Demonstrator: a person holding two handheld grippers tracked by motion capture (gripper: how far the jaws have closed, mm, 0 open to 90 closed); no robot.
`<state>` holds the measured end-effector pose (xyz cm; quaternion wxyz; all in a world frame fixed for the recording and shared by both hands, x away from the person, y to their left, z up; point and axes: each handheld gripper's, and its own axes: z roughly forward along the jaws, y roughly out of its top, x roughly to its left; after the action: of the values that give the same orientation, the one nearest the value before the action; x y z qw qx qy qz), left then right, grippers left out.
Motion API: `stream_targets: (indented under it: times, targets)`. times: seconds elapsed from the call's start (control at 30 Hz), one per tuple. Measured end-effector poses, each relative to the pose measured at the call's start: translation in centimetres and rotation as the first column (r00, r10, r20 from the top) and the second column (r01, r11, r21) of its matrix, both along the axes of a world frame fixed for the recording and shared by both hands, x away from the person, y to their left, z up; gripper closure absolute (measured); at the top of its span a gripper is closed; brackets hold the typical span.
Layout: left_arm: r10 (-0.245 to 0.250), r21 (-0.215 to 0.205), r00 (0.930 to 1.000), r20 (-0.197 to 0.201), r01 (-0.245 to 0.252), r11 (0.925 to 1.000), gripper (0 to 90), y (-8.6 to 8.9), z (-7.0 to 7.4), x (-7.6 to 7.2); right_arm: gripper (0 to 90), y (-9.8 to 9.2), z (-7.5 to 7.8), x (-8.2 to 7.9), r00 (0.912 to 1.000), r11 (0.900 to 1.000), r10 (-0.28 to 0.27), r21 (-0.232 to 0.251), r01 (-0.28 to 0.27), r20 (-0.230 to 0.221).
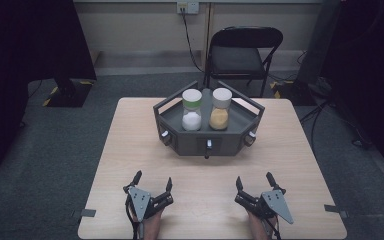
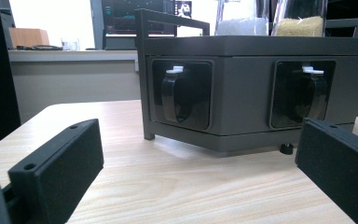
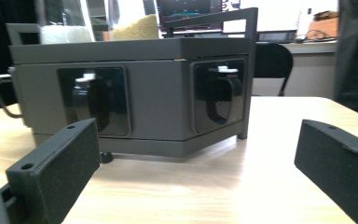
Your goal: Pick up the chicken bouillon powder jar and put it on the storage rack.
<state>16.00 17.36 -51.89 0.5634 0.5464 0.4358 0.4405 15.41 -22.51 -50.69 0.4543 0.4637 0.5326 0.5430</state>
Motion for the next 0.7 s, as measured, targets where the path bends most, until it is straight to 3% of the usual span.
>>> stream_targets:
  times: [0.17, 0.37, 0.7]
  targets:
    - [0.000, 0.001, 1.0000, 0.000, 0.000, 1.0000, 0.2, 0.00, 0.01, 0.00, 0.0, 0.15, -0.32, 0.05, 1.0000, 1.000, -0.008, -0.004, 0.008, -0.003]
    - [0.000, 0.000, 1.0000, 0.000, 0.000, 1.0000, 0.3, 0.00, -0.01, -0.01, 0.0, 0.40, -0.87, -0.21, 0.9995, 0.999, -0.005, -0.039, 0.006, 0.032]
    - [0.001, 0.000, 1.0000, 0.000, -0.001, 1.0000, 0.2, -0.02, -0.02, -0.01, 0.0, 0.60, -0.88, -0.24, 0.9993, 0.999, -0.022, -0.030, 0.023, 0.031]
